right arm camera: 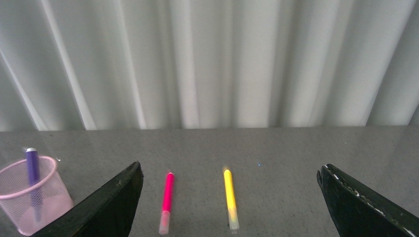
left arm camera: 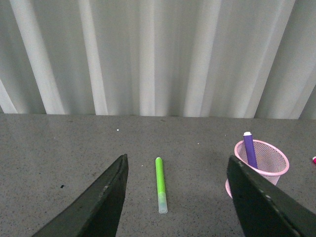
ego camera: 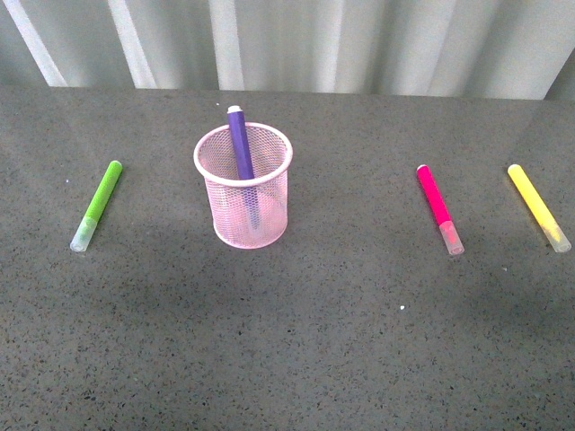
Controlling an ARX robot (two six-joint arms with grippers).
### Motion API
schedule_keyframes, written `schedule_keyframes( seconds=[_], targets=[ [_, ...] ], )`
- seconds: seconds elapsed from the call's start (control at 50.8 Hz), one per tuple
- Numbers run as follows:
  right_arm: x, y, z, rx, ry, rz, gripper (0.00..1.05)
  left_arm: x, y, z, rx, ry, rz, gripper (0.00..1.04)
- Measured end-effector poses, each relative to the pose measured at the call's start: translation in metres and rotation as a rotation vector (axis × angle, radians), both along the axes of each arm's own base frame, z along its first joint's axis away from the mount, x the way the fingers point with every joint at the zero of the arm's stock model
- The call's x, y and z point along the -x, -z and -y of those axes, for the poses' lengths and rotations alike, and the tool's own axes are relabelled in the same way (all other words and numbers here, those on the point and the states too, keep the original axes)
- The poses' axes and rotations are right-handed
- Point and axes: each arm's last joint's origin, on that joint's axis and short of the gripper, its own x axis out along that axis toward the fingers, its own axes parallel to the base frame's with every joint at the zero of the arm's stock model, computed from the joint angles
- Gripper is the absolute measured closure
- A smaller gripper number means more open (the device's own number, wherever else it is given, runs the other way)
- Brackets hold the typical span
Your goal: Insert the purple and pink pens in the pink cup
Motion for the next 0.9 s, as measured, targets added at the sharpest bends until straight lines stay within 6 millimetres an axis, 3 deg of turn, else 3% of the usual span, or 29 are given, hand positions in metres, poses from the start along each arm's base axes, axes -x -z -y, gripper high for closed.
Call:
schedule_keyframes(
  seconds=[0.098, 0.197, 0.334, 0.433, 0.59, 0.905],
  targets=[
    [-0.062, -0.017, 0.002, -0.01, -0.011, -0.124, 0.07, 0.0, 0.0, 0.0, 0.0, 0.0, 0.0, 0.2],
    [-0.113, -0.011, 0.001, -0.005, -0.013, -0.201, 0.07, 0.0, 0.0, 0.0, -0.001, 0.0, 0.001, 0.05],
    [-0.165, 0.018, -0.003, -0.015, -0.033, -0.353, 0.07, 0.0, 0.0, 0.0, -0.002, 0.0, 0.001, 0.07],
    [-0.207, 0.057, -0.015, 0.011, -0.049, -0.462, 0.07, 0.0, 0.0, 0.0, -0.002, 0.0, 0.001, 0.07],
    [-0.236, 0.077, -0.033, -0.001, -0.084, -0.502, 0.07, 0.0, 0.0, 0.0, -0.002, 0.0, 0.001, 0.07],
    [-0.264, 0.076, -0.065, -0.01, -0.127, -0.491, 0.07, 0.0, 0.0, 0.0, -0.002, 0.0, 0.001, 0.07]
  ],
)
